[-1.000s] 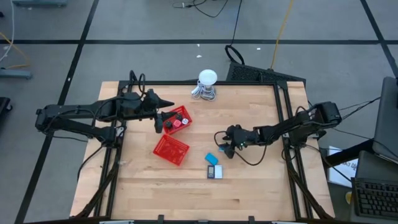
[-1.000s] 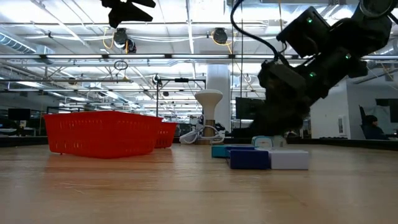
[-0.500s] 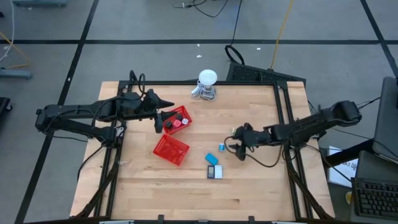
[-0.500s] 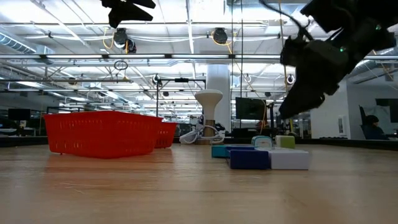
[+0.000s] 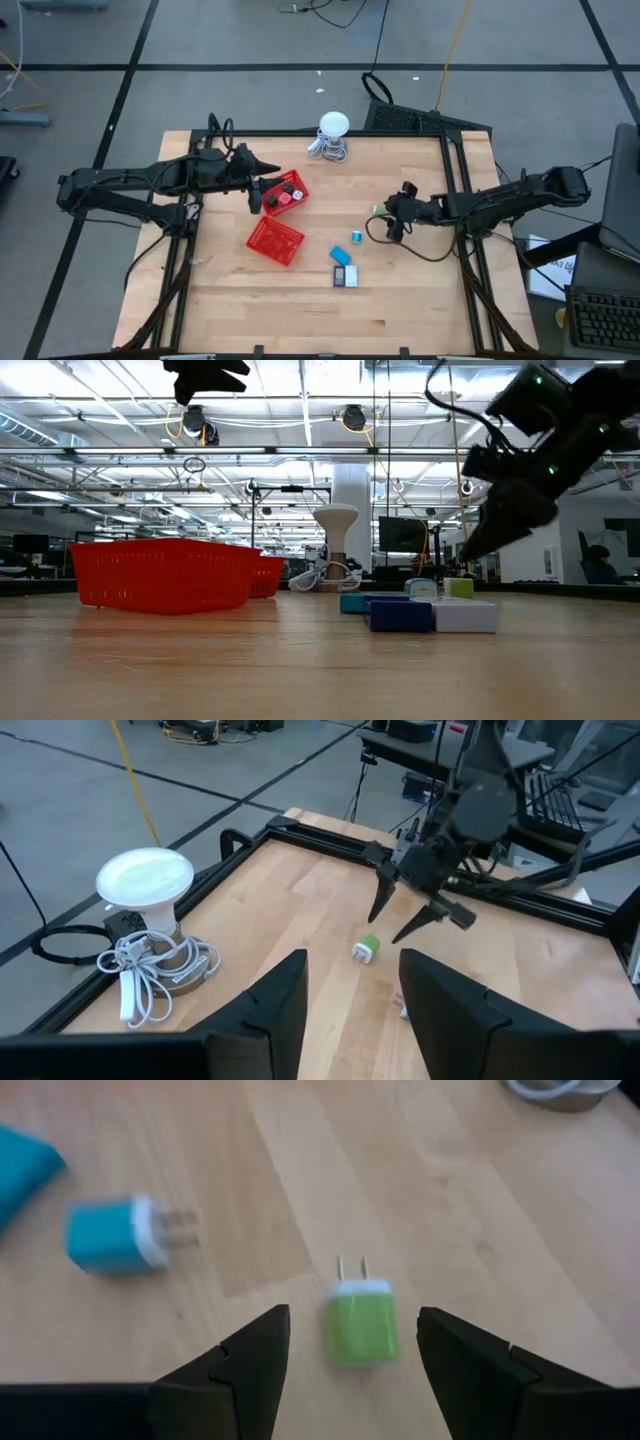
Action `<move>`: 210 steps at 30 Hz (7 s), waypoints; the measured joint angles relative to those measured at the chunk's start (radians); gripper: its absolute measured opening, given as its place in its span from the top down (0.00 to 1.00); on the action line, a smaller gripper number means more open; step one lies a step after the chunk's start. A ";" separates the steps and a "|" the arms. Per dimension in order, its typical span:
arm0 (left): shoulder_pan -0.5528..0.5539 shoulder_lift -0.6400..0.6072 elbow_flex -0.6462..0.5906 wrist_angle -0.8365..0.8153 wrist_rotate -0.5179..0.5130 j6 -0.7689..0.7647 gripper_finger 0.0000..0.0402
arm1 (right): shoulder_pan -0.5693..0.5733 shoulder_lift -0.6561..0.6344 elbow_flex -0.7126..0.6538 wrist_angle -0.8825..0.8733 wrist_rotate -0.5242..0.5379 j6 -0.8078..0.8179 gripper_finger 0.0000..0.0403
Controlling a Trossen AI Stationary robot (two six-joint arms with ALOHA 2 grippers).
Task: Pick & Place Office items
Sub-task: Put the green charger adapter into the top red basket
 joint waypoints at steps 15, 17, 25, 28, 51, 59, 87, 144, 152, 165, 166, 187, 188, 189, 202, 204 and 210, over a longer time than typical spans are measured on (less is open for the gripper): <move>0.001 0.000 0.000 0.029 0.001 -0.013 0.55 | -0.043 0.067 -0.243 0.473 -0.002 -0.104 0.48; 0.001 0.000 0.000 0.046 0.000 -0.013 0.54 | -0.054 0.090 -0.244 0.499 -0.003 -0.097 0.48; 0.000 0.000 0.000 0.084 0.001 -0.048 0.48 | -0.083 0.211 -0.243 0.640 -0.080 -0.120 0.48; 0.000 0.000 0.000 0.092 0.001 -0.063 0.47 | -0.086 0.249 -0.243 0.682 -0.080 -0.134 0.48; 0.001 0.015 0.000 0.104 -0.005 -0.062 0.57 | -0.085 0.225 -0.220 0.986 -0.078 -0.319 0.69; 0.001 0.170 0.000 0.175 -0.008 -0.131 0.62 | -0.039 0.220 -0.025 0.984 -0.079 -0.504 0.69; -0.030 0.660 0.000 0.776 0.205 -0.410 0.34 | 0.162 0.259 0.118 0.836 0.213 -0.847 0.69; 0.041 0.282 0.001 0.043 0.003 -0.275 0.66 | 0.134 0.160 0.117 0.744 0.340 -0.483 0.29; 0.051 0.231 0.000 -0.442 -0.229 -0.478 0.65 | 0.130 0.138 0.117 0.730 0.338 -0.455 0.28; 0.121 0.449 0.000 -0.423 -0.178 -0.502 0.65 | 0.100 0.138 0.117 0.694 0.262 -0.407 0.31; 0.128 0.464 0.000 -0.415 -0.179 -0.502 0.65 | 0.100 0.138 0.117 0.694 0.262 -0.408 0.31; 0.171 0.654 0.000 -0.318 -0.078 -0.497 0.65 | 0.100 0.138 0.118 0.690 0.261 -0.407 0.34; 0.171 0.653 0.000 -0.316 -0.078 -0.497 0.65 | 0.100 0.138 0.118 0.690 0.261 -0.407 0.34; 0.171 0.652 0.000 -0.312 -0.078 -0.498 0.65 | 0.100 0.138 0.117 0.690 0.261 -0.407 0.34; 0.171 0.652 0.000 -0.310 -0.077 -0.507 0.62 | 0.100 0.138 0.117 0.687 0.260 -0.407 0.34; 0.171 0.652 0.000 -0.311 -0.076 -0.509 0.61 | 0.101 0.138 0.117 0.687 0.260 -0.406 0.34; 0.171 0.652 0.000 -0.311 -0.076 -0.512 0.65 | 0.101 0.138 0.117 0.676 0.260 -0.406 0.34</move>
